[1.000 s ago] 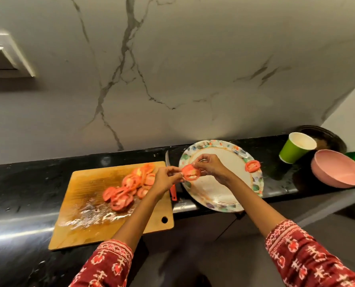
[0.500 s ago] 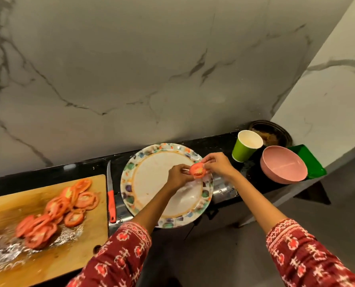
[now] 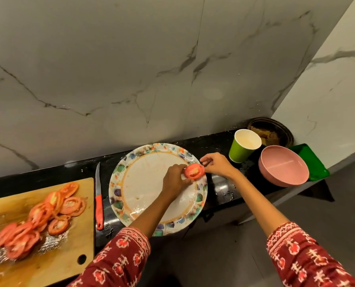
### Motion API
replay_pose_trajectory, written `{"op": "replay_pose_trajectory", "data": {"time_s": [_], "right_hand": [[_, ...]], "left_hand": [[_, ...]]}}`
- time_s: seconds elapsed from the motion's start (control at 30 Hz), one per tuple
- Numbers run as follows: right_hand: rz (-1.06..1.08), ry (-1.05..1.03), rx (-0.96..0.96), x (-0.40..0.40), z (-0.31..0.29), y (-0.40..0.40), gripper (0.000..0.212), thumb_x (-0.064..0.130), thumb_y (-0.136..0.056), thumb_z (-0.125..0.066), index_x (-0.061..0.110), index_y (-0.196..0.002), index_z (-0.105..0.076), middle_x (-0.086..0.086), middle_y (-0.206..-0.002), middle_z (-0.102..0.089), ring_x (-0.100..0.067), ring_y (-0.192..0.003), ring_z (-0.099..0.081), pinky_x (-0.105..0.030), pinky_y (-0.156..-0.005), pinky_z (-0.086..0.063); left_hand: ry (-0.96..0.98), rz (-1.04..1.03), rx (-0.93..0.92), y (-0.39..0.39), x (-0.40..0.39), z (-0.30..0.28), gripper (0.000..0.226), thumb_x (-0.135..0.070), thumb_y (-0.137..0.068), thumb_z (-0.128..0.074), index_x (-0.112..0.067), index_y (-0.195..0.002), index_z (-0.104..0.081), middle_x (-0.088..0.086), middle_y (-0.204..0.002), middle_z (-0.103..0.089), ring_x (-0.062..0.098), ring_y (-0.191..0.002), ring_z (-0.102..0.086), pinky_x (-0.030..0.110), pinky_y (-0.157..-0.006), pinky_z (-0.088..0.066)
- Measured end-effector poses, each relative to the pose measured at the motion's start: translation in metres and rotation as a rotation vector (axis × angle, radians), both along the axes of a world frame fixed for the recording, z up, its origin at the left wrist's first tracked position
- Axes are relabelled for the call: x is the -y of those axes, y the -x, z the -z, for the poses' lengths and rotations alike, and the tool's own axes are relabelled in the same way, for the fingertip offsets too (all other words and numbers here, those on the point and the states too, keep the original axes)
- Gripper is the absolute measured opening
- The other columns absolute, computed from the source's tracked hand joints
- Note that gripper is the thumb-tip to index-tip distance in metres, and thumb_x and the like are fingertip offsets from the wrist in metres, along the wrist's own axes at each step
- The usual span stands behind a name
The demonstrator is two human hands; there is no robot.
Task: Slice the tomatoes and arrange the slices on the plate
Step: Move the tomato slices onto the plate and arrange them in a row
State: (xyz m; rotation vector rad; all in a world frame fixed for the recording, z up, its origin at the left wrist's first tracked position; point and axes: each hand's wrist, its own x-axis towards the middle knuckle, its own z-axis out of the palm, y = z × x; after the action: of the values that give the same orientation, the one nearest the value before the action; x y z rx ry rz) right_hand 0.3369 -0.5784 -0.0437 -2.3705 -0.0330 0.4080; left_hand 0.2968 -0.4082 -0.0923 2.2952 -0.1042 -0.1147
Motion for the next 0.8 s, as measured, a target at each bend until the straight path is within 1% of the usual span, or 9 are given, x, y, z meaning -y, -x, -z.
{"op": "replay_pose_trajectory", "data": {"time_s": [0.07, 0.13, 0.2, 0.33, 0.43, 0.53, 0.63, 0.77, 0.8], "right_hand": [[-0.087, 0.026, -0.044, 0.002, 0.002, 0.003, 0.040, -0.005, -0.070, -0.070, 0.007, -0.108, -0.066, -0.004, -0.093, -0.063, -0.011, -0.074, -0.057, -0.021, -0.070, -0.049], [-0.116, 0.056, -0.038, 0.003, 0.005, 0.003, 0.045, -0.010, -0.067, -0.070, 0.008, -0.108, -0.065, -0.002, -0.093, -0.062, -0.012, -0.075, -0.057, -0.024, -0.073, -0.052], [-0.112, 0.070, -0.025, 0.002, 0.006, 0.003, 0.046, -0.012, -0.066, -0.069, 0.007, -0.107, -0.066, -0.003, -0.092, -0.063, -0.012, -0.074, -0.059, -0.025, -0.074, -0.053], [-0.101, 0.043, -0.042, 0.002, 0.005, 0.004, 0.046, -0.015, -0.066, -0.068, 0.006, -0.107, -0.065, 0.000, -0.084, -0.061, -0.008, -0.068, -0.059, -0.020, -0.069, -0.053], [-0.098, 0.030, -0.032, 0.003, 0.002, 0.005, 0.046, -0.015, -0.067, -0.066, 0.004, -0.109, -0.064, 0.000, -0.086, -0.060, -0.007, -0.067, -0.057, -0.016, -0.066, -0.051], [-0.013, 0.051, 0.083, 0.004, -0.001, 0.005, 0.048, -0.015, -0.070, -0.058, 0.004, -0.114, -0.062, -0.003, -0.094, -0.058, -0.012, -0.071, -0.053, -0.011, -0.063, -0.044], [0.061, 0.028, 0.230, -0.003, -0.007, 0.010, 0.043, -0.012, -0.072, -0.056, 0.005, -0.111, -0.063, -0.005, -0.096, -0.058, -0.012, -0.071, -0.051, -0.007, -0.058, -0.043], [0.046, -0.036, 0.323, -0.042, -0.005, 0.031, 0.035, -0.007, -0.077, -0.060, 0.003, -0.110, -0.062, -0.006, -0.101, -0.059, -0.015, -0.083, -0.054, -0.019, -0.069, -0.046], [0.028, -0.056, 0.353, -0.057, -0.002, 0.036, 0.032, -0.006, -0.078, -0.060, 0.002, -0.109, -0.063, -0.008, -0.101, -0.060, -0.016, -0.083, -0.055, -0.018, -0.069, -0.046]], "left_hand": [[0.018, -0.001, 0.000, 0.000, -0.001, 0.002, 0.056, -0.037, -0.077, -0.071, -0.012, -0.124, -0.055, 0.009, -0.118, -0.059, 0.020, -0.103, -0.053, 0.024, -0.083, -0.041], [0.012, 0.008, 0.004, 0.000, -0.001, 0.003, 0.056, -0.035, -0.078, -0.071, -0.013, -0.127, -0.053, 0.009, -0.121, -0.059, 0.020, -0.104, -0.052, 0.024, -0.085, -0.041], [0.008, 0.014, 0.009, 0.000, -0.002, 0.003, 0.057, -0.034, -0.078, -0.071, -0.013, -0.128, -0.053, 0.008, -0.121, -0.058, 0.020, -0.104, -0.052, 0.023, -0.085, -0.040], [-0.001, 0.023, 0.017, 0.000, -0.002, 0.004, 0.058, -0.037, -0.079, -0.070, -0.014, -0.129, -0.052, 0.008, -0.122, -0.058, 0.019, -0.102, -0.052, 0.025, -0.085, -0.043], [-0.019, 0.028, 0.015, 0.000, -0.002, 0.005, 0.062, -0.036, -0.078, -0.070, -0.014, -0.132, -0.049, 0.008, -0.124, -0.057, 0.020, -0.105, -0.052, 0.028, -0.087, -0.043], [-0.006, 0.018, 0.005, 0.000, -0.009, 0.005, 0.067, -0.031, -0.078, -0.072, -0.013, -0.136, -0.044, 0.008, -0.123, -0.058, 0.021, -0.105, -0.054, 0.027, -0.086, -0.043], [0.005, -0.032, 0.054, 0.006, -0.030, 0.003, 0.056, -0.025, -0.083, -0.067, -0.014, -0.134, -0.047, 0.008, -0.120, -0.059, 0.019, -0.102, -0.056, 0.027, -0.087, -0.045], [-0.014, -0.111, 0.174, 0.032, -0.072, 0.004, 0.043, -0.018, -0.088, -0.061, -0.016, -0.129, -0.051, 0.004, -0.114, -0.062, 0.017, -0.099, -0.055, 0.029, -0.088, -0.045], [-0.013, -0.137, 0.211, 0.043, -0.086, 0.004, 0.041, -0.016, -0.087, -0.061, -0.016, -0.127, -0.053, 0.004, -0.112, -0.063, 0.018, -0.099, -0.056, 0.031, -0.089, -0.046]]}}
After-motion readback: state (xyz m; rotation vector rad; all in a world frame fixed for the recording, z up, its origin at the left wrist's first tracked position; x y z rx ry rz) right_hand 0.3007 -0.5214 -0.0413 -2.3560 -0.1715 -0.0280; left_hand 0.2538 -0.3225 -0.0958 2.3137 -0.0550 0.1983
